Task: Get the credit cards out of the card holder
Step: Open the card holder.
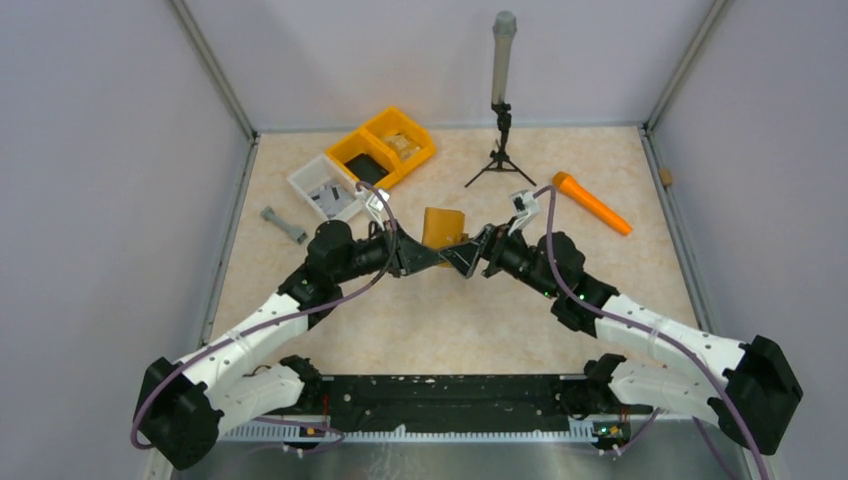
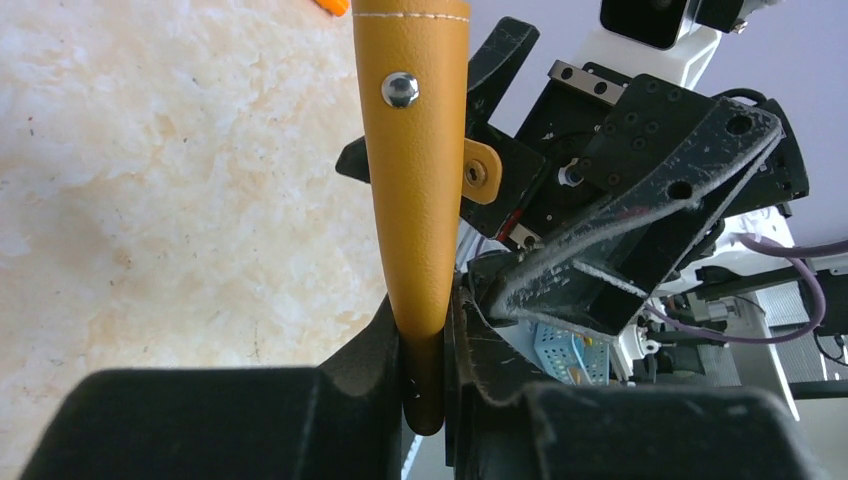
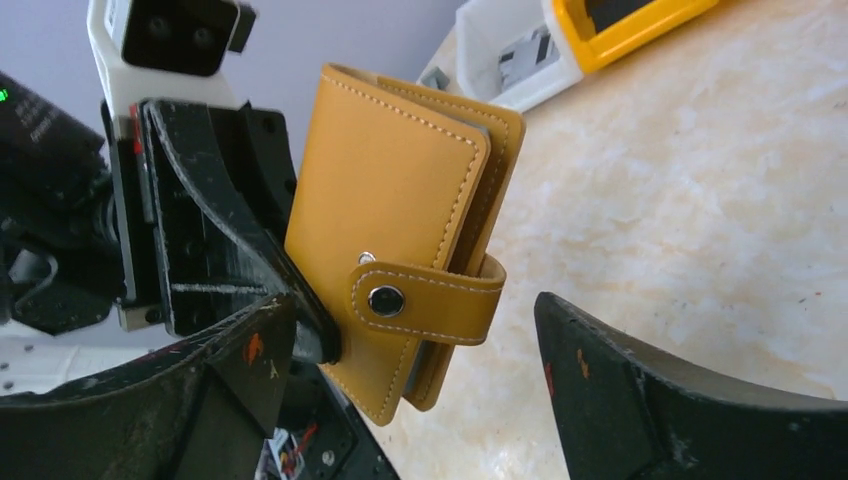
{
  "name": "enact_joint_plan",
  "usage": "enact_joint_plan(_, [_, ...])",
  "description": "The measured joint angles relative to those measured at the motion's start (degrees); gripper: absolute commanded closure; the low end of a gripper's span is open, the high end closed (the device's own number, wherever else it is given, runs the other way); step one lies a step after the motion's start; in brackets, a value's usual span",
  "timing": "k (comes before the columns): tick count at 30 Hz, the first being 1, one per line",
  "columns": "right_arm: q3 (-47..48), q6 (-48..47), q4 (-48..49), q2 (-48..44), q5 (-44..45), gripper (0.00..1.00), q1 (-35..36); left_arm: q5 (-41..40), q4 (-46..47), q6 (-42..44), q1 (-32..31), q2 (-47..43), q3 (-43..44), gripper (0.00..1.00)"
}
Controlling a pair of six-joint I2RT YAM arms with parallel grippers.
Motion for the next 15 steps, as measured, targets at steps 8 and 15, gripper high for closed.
enact_joint_plan(8, [-0.4,0.7,-1.0,-4.7,12.5,0.4,0.2,0.3,2.1,-1.4,0.0,0.0,0.0,1.0])
enact_joint_plan(15, [-1.7,1.9,-1.6,-7.4,16.5,0.61,0.2,0.3,3.7,-2.8,0.1,0.0,0.0,1.0])
